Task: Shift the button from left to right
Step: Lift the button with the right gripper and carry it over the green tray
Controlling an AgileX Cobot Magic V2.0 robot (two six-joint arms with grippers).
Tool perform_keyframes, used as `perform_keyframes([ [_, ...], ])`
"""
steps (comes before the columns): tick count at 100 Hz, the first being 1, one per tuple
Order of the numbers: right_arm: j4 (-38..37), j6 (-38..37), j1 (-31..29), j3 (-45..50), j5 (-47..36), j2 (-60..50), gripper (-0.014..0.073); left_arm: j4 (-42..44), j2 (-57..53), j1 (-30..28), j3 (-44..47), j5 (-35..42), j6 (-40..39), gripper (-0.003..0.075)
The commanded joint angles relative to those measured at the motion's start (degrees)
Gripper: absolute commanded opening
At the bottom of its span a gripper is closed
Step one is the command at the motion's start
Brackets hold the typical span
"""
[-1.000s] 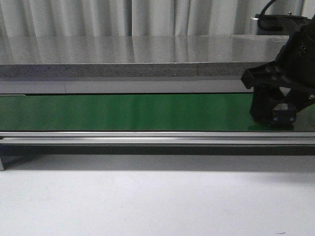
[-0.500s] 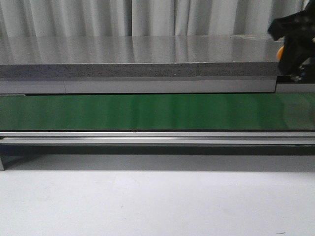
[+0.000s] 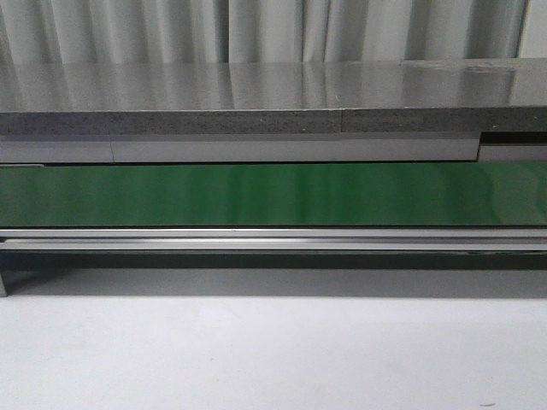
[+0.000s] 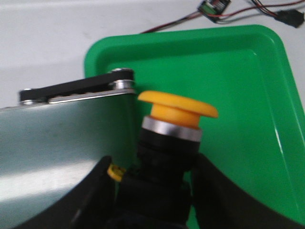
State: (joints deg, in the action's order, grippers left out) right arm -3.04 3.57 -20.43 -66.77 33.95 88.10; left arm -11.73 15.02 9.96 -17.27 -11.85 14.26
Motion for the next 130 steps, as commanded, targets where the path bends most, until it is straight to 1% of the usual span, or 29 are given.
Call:
perform_keyframes([
  [1, -1.6, 0.5, -2.9, -1.9, -4.3, 0.3, 0.0102, -0.5, 0.6, 0.5, -1.7, 5.0, -0.2, 0.0005],
  [11, -1.7, 0.5, -5.7, -1.9, -4.4, 3.6, 0.0102, -0.5, 0.6, 0.5, -1.7, 5.0, -0.2, 0.0005],
  [20, -1.7, 0.5, -6.7, -1.9, -4.2, 6.1, 0.0102, -0.5, 0.6, 0.5, -1.7, 5.0, -0.2, 0.0005],
  [42, -1.7, 0.5, -6.8, -1.9, -4.6, 10.2, 0.0102, -0.5, 0.6, 0.5, -1.7, 5.0, -0.2, 0.0005],
  [64, -0.5, 0.5, -6.8, -1.9, -4.2, 11.6, 0.0109, -0.5, 0.6, 0.5, -1.7, 5.0, -0.2, 0.0005],
  [76, 1.8, 0.5, -6.8, -1.9, -4.4, 11.6, 0.0173, -0.5, 0.6, 0.5, -1.7, 5.0, -0.2, 0.0005],
  [93, 3.4, 0.5, -6.8, -1.9, -4.4, 11.6, 0.0323, -0.5, 0.6, 0.5, -1.7, 5.0, -0.2, 0.0005],
  [102, 3.4, 0.5, -6.8, -1.9, -4.4, 11.6, 0.0380, -0.5, 0.6, 0.5, -1.7, 5.0, -0.2, 0.0005],
  [116, 3.5, 0.5, -6.8, -1.9, -4.4, 11.6, 0.0423, -0.5, 0.6, 0.5, -1.7, 5.0, -0.2, 0.0005],
  [130, 3.5, 0.4, -6.8, -1.9, -4.3, 11.3, 0.0427, -0.5, 0.6, 0.5, -1.7, 5.0, -0.2, 0.0005],
])
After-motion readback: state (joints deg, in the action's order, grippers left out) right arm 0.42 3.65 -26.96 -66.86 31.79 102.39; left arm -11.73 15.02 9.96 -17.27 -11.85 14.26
